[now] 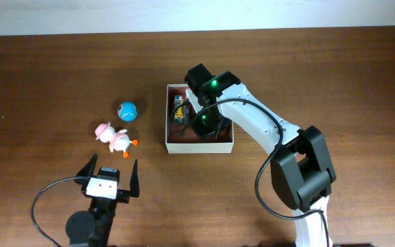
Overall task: Pack container
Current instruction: 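Release the bear in the box and raise the right gripper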
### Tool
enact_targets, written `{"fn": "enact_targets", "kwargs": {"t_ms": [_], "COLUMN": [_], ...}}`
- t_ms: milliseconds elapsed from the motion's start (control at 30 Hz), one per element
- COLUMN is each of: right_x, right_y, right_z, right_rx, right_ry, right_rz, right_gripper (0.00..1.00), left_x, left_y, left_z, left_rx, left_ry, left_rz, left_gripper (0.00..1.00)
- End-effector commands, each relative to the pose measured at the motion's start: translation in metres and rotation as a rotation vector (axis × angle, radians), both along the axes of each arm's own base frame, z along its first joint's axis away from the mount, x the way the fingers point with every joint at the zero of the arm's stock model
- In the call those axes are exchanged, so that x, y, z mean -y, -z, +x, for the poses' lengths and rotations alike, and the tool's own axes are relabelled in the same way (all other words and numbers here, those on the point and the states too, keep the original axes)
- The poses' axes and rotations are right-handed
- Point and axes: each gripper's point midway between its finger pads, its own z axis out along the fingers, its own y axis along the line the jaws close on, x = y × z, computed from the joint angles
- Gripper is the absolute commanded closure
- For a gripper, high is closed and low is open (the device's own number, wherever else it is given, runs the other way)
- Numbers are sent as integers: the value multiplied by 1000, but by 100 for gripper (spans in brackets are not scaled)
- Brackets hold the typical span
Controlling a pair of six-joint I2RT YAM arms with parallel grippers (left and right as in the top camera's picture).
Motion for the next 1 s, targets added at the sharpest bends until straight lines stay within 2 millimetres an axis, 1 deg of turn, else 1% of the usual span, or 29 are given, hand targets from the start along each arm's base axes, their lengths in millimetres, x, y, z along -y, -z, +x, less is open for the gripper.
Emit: {"fn": "enact_targets", "kwargs": {"t_ms": [0,100,267,433,533,667,833,967], "right_x": [19,24,25,23,20,13,-10,-29], "right_y": [-1,-2,-4,-4,-3,-1,-3,-7], "right_z": [16,25,39,42,35,16,-6,-16], "right_rx": [87,134,196,207,169,78,-18,-31], "right_ry": [24,31,41,46,39,50,22,-16], "right_rz": [-99,-134,-148,-135,-111,-62,37,77], "right_gripper": [73,74,74,74,74,74,74,74], "left_x": [0,0,0,0,0,0,0,0], "left_y": [0,0,0,0,0,0,0,0], "left_z": [0,0,0,0,0,0,0,0], "left_rx": [6,6,6,6,6,6,6,6], "left_ry": [5,5,5,5,5,5,5,5], "left_rz": [11,11,11,11,11,11,11,11], "left_gripper": [0,0,0,0,0,0,0,0]}}
